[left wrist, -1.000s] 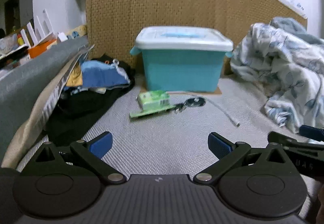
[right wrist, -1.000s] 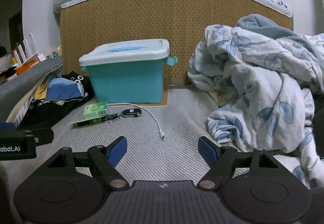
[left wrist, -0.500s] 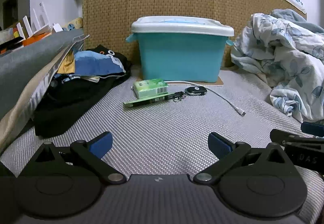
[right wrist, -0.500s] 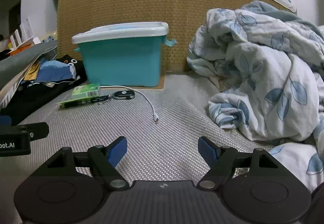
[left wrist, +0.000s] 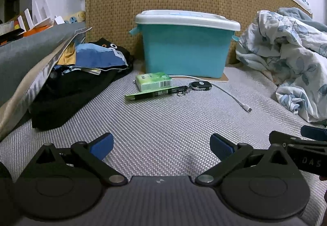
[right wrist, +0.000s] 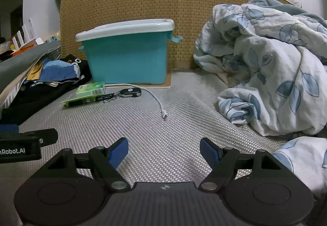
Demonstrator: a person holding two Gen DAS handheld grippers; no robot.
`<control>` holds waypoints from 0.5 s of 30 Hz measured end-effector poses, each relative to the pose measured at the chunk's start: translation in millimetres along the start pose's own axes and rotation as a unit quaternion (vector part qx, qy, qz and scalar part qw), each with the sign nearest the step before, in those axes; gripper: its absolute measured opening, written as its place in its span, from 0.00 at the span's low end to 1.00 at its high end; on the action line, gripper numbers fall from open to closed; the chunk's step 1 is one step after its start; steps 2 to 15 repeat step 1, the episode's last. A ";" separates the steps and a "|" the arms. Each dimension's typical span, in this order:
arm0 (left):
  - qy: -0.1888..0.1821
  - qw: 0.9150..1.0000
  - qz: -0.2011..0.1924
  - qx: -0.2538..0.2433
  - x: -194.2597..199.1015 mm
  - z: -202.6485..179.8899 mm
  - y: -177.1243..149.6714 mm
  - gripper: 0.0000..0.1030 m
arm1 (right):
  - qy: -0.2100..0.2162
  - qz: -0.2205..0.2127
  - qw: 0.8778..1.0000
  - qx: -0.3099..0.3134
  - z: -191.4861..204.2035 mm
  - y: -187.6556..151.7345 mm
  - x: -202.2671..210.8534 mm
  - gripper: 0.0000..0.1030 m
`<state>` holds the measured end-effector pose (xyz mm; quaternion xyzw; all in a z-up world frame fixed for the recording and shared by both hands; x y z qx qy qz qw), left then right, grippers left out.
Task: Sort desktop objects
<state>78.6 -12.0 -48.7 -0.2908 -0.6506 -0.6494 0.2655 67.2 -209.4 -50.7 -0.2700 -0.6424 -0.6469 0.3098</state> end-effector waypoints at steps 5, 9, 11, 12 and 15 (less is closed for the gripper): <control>-0.002 1.000 0.001 0.002 -0.2 0.2 -0.3 1.00 | 0.002 0.002 1.000 -0.003 -0.5 -0.1 -0.6 0.78; -0.002 1.000 0.001 0.002 -0.2 0.2 -0.3 1.00 | 0.002 0.002 1.000 -0.003 -0.5 -0.1 -0.6 0.78; -0.002 1.000 0.001 0.002 -0.2 0.2 -0.3 1.00 | 0.002 0.002 1.000 -0.003 -0.5 -0.1 -0.6 0.78; -0.002 1.000 0.001 0.002 -0.2 0.2 -0.3 1.00 | 0.002 0.002 1.000 -0.003 -0.5 -0.1 -0.6 0.78; -0.002 1.000 0.001 0.002 -0.2 0.2 -0.3 1.00 | 0.002 0.002 1.000 -0.003 -0.5 -0.1 -0.6 0.78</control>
Point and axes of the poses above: each gripper's, at about its wrist camera, not at the fingertips, and x roughly against the way its jaws point, z to its left, y to its top, the point moved 1 cm from there along -x, roughly the way its jaws point, and after that the axes turned 13 degrees about z, right-handed, at the moved point
